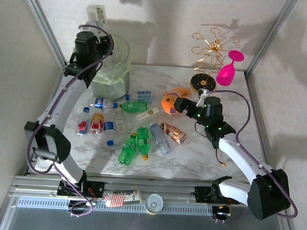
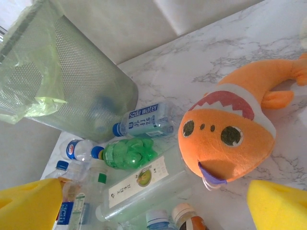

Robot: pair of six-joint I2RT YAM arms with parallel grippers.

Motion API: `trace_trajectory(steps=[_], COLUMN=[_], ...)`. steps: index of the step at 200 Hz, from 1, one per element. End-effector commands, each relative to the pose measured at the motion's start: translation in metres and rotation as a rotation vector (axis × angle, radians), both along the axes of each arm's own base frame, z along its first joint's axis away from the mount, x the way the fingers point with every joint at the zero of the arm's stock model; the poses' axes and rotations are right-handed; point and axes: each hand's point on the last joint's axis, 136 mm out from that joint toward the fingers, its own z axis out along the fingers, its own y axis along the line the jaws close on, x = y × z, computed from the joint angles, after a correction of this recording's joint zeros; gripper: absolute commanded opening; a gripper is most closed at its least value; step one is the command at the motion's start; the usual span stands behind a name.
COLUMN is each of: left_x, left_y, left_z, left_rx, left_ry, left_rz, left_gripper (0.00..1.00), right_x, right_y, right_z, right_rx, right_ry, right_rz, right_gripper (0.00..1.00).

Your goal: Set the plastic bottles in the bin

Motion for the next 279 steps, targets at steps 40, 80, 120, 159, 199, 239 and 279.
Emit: trace_trajectory(steps=[40, 80, 120, 159, 199, 239, 279], left_x=[0.013, 0.016, 0.011, 0.000, -0.028, -0.081, -0.129], left_y=[0.030, 0.033, 0.034, 0.027, -0.005, -0.061, -0.110], left_z=[-0.079, -0.088, -0.076, -0.043, 0.004, 0.036, 0.021], left_rx=[0.092, 0.089, 0.071, 0.022, -0.057, -0.141, -0.274], left_ry=[0.243, 0.266, 0.241, 0.169, 0.047, -0.116, -0.187], left_rz=[0.116, 0.129, 0.132, 0.100, -0.016, -0.174, -0.337], left_gripper=[0.00, 0.36, 0.72, 1.00, 1.00, 1.00, 1.00], right_x=[-0.003, -0.002, -0.001, 0.001, 0.008, 0.020, 0.032], right_y=[-0.011, -0.012, -0.013, -0.015, -0.027, -0.047, -0.086], right_z=[-0.002, -0.002, -0.007, -0.011, -0.025, -0.047, -0.069], right_rx=[-0.031, -0.032, -0.040, -0.051, -0.088, -0.175, -0.253], right_ry=[-0.020, -0.016, 0.001, 0.015, 0.068, 0.150, 0.239], right_rz=[-0.035, -0.045, -0.055, -0.073, -0.144, -0.228, -0.356], right_gripper=[0.99, 0.99, 0.99, 0.99, 0.99, 0.99, 0.99])
